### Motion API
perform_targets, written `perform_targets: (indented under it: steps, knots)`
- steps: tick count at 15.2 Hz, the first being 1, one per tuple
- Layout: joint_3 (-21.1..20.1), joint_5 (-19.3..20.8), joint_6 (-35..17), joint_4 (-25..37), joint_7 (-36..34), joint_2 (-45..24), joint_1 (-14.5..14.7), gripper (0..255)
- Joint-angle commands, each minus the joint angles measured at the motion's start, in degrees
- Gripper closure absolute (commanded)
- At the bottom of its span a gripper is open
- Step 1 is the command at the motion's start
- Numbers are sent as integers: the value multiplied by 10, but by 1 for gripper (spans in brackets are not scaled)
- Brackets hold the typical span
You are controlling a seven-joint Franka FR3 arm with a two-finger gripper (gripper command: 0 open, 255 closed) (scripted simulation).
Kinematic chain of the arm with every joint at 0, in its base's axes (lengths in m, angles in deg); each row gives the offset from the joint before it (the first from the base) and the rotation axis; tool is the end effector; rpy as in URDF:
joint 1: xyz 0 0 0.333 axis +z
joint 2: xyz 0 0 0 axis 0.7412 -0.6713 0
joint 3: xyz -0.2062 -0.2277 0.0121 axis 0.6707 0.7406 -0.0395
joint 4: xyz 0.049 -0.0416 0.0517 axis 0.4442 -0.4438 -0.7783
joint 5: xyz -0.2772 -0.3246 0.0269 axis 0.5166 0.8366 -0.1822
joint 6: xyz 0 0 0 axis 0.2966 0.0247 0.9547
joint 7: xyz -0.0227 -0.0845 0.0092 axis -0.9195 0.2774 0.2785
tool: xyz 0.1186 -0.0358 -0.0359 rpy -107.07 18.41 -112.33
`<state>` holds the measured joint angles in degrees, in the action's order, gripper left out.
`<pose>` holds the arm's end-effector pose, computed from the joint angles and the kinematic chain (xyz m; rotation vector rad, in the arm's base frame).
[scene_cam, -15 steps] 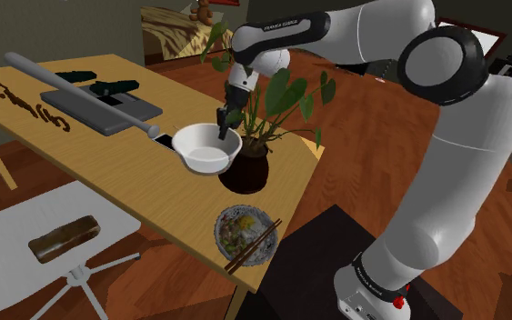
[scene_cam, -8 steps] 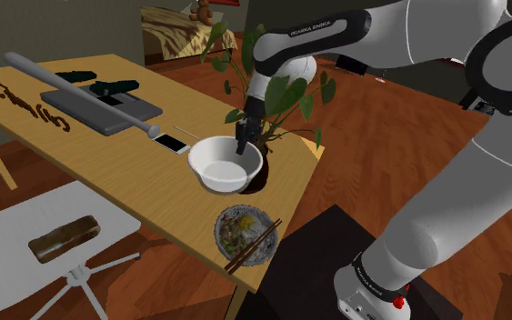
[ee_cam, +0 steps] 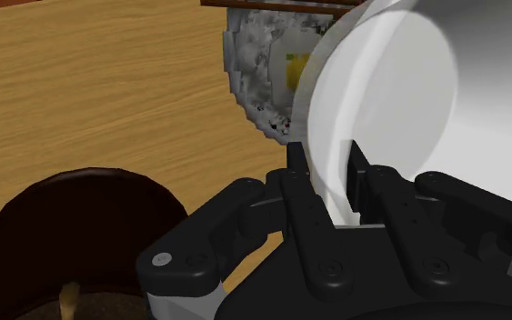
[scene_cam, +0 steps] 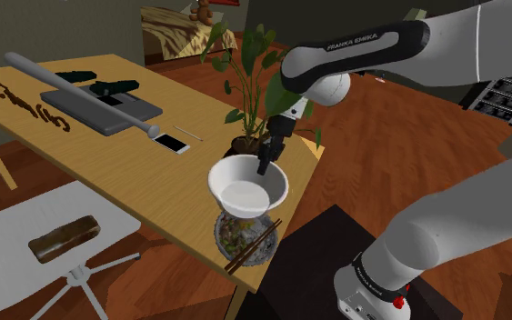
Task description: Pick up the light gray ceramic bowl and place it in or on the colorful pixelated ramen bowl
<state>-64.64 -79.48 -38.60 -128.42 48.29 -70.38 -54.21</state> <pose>0.4356 0.0917 0.3393 -2.7190 -0.3697 0.2285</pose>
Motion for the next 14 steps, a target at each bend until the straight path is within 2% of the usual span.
perform_targets:
  steps: [1,2,14]
  knots:
    - [1,-11,9,-44,1,53,6,255]
    - [2,-15,15,-67,2,82,9,255]
    - [-12,-39,-89,-113,38,18,15,255]
